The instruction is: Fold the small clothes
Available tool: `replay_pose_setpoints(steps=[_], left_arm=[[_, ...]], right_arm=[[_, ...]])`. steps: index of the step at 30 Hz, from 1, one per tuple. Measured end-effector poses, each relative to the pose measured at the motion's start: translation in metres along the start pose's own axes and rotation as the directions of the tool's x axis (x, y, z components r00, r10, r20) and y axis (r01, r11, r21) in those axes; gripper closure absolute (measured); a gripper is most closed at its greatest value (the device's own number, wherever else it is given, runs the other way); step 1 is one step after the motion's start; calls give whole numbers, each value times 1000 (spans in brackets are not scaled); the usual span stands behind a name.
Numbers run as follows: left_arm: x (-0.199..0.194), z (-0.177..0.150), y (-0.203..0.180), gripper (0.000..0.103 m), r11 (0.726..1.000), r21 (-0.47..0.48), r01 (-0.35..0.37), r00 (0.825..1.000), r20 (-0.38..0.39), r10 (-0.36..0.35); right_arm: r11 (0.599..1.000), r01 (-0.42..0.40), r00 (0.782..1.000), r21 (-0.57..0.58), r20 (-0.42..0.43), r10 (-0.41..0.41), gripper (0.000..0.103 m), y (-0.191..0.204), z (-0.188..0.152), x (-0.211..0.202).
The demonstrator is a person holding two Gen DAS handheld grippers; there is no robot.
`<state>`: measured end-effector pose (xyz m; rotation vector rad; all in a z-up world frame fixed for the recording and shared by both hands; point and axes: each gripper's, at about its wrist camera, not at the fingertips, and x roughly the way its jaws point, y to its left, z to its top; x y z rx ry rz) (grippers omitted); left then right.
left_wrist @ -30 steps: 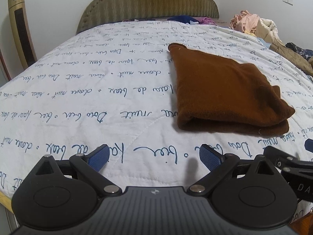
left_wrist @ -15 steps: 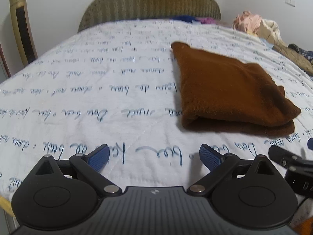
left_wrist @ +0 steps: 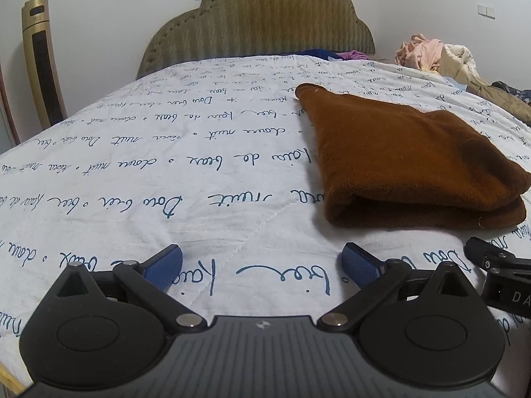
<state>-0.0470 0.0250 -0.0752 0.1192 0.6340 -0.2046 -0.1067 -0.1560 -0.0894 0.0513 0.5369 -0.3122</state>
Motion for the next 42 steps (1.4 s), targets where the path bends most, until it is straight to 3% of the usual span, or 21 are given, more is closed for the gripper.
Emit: replay_pose_setpoints(steps=[42], left_arm=[[0, -1, -1, 0, 1000, 2, -2, 1000, 2, 2]], right_arm=[[1000, -5, 1000, 5, 8, 5, 0, 2, 0, 1]])
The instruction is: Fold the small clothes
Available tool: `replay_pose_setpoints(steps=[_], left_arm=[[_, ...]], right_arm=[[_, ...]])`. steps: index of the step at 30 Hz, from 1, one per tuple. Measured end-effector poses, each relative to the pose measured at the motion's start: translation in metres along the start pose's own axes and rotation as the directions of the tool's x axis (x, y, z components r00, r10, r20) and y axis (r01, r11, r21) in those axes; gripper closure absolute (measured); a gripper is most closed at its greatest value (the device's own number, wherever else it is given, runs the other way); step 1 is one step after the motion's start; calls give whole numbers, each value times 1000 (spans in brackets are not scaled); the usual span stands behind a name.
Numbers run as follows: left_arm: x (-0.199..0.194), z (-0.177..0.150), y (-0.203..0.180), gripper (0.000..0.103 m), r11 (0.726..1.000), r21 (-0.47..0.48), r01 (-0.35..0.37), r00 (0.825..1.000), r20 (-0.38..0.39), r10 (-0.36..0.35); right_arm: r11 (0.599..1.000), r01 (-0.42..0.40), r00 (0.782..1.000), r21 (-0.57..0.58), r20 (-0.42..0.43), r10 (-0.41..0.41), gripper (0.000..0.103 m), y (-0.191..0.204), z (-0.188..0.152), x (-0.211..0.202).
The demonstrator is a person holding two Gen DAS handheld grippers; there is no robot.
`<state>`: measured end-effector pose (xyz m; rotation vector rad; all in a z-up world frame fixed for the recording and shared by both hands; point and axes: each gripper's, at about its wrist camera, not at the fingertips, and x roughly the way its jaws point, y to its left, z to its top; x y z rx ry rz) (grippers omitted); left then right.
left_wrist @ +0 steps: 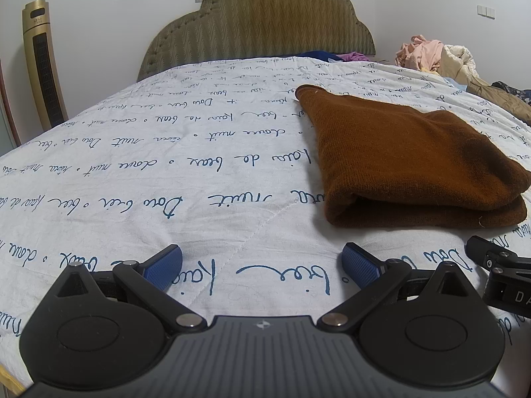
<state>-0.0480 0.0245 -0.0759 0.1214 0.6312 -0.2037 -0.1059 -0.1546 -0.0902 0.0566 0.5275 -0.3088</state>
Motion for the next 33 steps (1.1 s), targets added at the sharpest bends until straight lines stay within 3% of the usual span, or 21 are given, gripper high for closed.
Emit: replay_pose_setpoints(steps=[33], left_arm=[[0, 0, 0, 0, 1000, -1, 1, 1000, 0, -1]], right_arm=[[999, -33, 999, -17, 13, 33, 0, 0, -1, 0]])
